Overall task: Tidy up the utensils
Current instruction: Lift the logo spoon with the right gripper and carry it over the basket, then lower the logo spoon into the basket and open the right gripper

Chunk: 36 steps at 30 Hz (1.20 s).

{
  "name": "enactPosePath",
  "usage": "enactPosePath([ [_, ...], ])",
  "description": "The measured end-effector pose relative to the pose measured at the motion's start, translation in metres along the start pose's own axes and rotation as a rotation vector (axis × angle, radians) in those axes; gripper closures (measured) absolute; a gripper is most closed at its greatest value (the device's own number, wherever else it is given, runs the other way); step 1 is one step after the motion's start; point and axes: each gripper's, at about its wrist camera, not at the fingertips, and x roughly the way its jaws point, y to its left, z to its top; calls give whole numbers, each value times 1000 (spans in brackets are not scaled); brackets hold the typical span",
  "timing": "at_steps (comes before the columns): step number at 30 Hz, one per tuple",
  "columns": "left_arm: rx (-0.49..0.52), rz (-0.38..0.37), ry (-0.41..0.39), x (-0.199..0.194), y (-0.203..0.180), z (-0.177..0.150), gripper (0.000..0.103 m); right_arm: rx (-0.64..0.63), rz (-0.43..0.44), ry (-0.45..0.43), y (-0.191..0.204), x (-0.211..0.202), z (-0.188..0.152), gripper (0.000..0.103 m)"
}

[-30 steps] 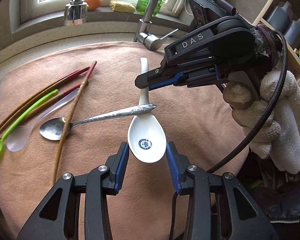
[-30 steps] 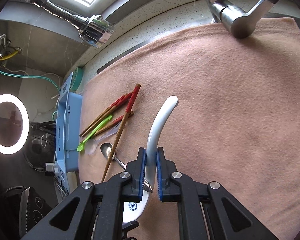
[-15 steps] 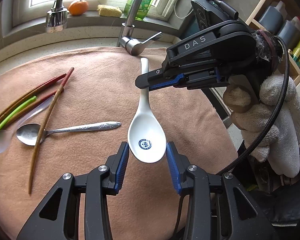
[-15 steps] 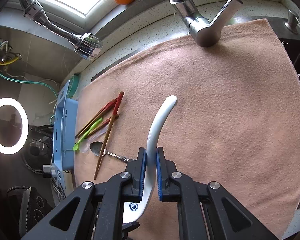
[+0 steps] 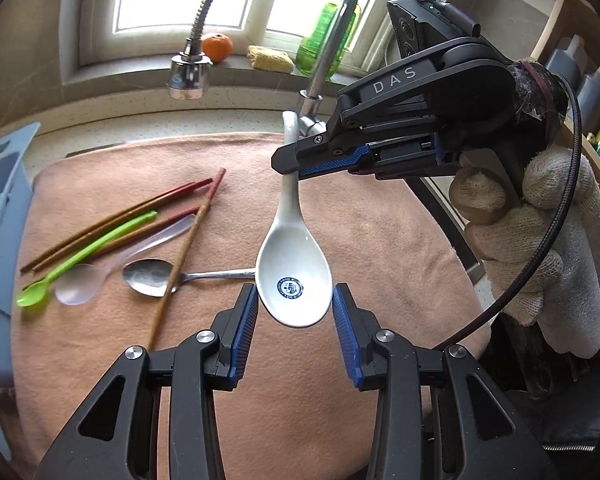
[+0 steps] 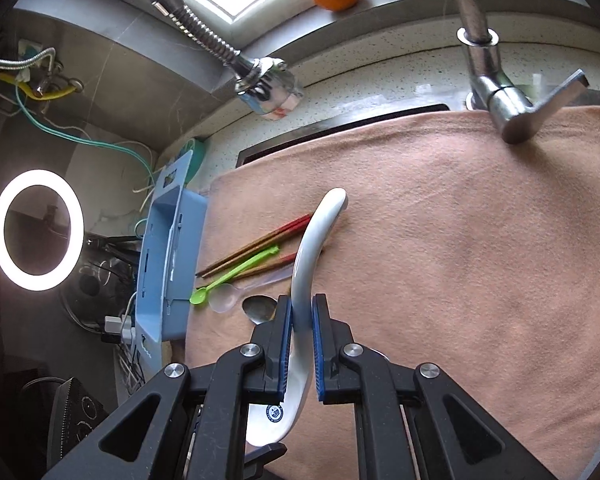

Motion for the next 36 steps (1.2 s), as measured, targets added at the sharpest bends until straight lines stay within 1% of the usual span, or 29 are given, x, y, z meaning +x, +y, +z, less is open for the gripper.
enactPosePath([
  [13, -107, 150, -84, -70, 81, -11, 66, -169, 74, 69, 116, 70, 19, 94],
  [22, -198, 233, -112, -98, 138, -23, 66, -260, 95, 132, 181, 126, 25, 94],
  [28, -235, 271, -114, -109, 170, -31, 66, -295, 97, 162, 213, 158, 28, 94],
  [34, -265, 292, -112, -111, 190, -36, 66, -319, 93, 188, 233, 181, 29, 94],
  [36, -272, 310, -109, -111, 196, -37, 66, -327, 90, 194, 237, 188, 30, 93],
])
